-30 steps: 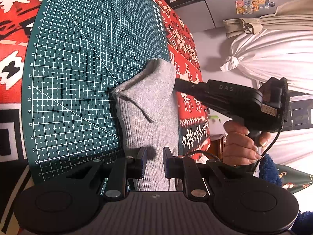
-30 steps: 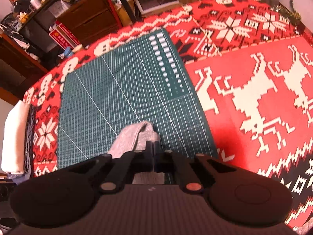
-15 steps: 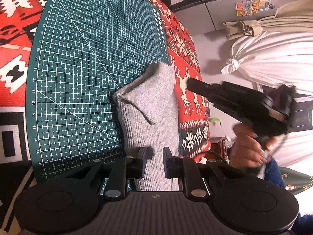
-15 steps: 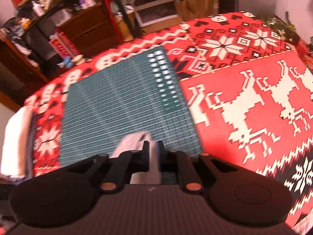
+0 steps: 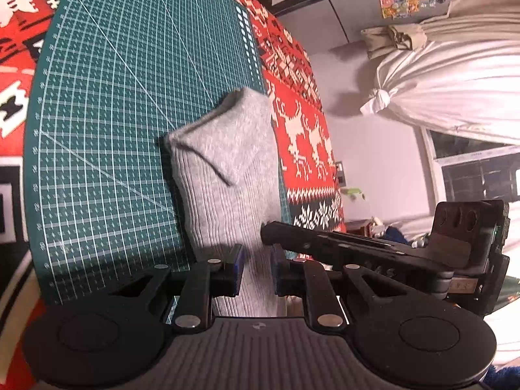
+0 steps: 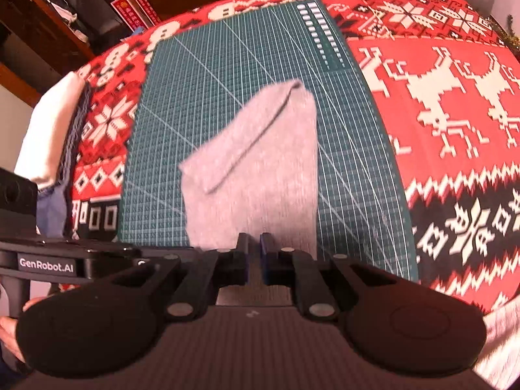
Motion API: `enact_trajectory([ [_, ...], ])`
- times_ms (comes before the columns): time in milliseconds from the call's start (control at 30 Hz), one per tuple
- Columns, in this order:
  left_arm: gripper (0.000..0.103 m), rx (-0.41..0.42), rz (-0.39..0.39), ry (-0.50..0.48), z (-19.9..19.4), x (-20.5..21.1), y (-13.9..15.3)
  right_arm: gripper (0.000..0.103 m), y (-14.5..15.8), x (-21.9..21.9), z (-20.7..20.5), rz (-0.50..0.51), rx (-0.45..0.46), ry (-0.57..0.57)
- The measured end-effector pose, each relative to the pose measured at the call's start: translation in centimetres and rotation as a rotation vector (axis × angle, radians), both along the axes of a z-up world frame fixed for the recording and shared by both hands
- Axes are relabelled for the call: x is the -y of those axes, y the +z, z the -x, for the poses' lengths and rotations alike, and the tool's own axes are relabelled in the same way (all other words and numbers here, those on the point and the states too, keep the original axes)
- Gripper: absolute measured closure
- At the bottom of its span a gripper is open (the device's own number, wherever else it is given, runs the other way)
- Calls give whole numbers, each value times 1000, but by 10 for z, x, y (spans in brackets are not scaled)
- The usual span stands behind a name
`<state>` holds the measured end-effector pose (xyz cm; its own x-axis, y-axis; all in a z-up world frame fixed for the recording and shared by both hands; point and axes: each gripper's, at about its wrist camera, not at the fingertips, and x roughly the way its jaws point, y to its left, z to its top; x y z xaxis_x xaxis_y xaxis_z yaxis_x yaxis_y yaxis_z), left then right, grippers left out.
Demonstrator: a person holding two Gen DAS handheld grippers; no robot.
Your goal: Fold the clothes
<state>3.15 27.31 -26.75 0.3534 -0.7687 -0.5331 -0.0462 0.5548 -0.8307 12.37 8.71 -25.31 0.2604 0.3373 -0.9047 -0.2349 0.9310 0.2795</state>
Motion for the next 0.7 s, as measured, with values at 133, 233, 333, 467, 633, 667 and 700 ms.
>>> enact_trajectory([
  [133, 87, -1, -15, -29, 7, 9, 1, 93, 0, 4, 16, 13, -16, 14],
  [233, 87, 3, -43, -40, 14, 14, 2, 93, -3, 7, 28, 26, -32, 26],
  [333, 87, 5, -63, -46, 24, 17, 3, 93, -5, 11, 40, 40, -49, 39],
  [467, 87, 11, -111, -57, 39, 21, 4, 93, -9, 17, 54, 45, -68, 46],
  [633, 87, 18, -194, -77, 51, 32, 7, 93, -12, 20, 68, 58, -85, 62],
  [667, 87, 18, -213, -82, 53, 34, 8, 93, -12, 20, 70, 62, -88, 65],
  [700, 87, 18, -236, -89, 55, 38, 8, 93, -12, 20, 73, 64, -88, 69],
])
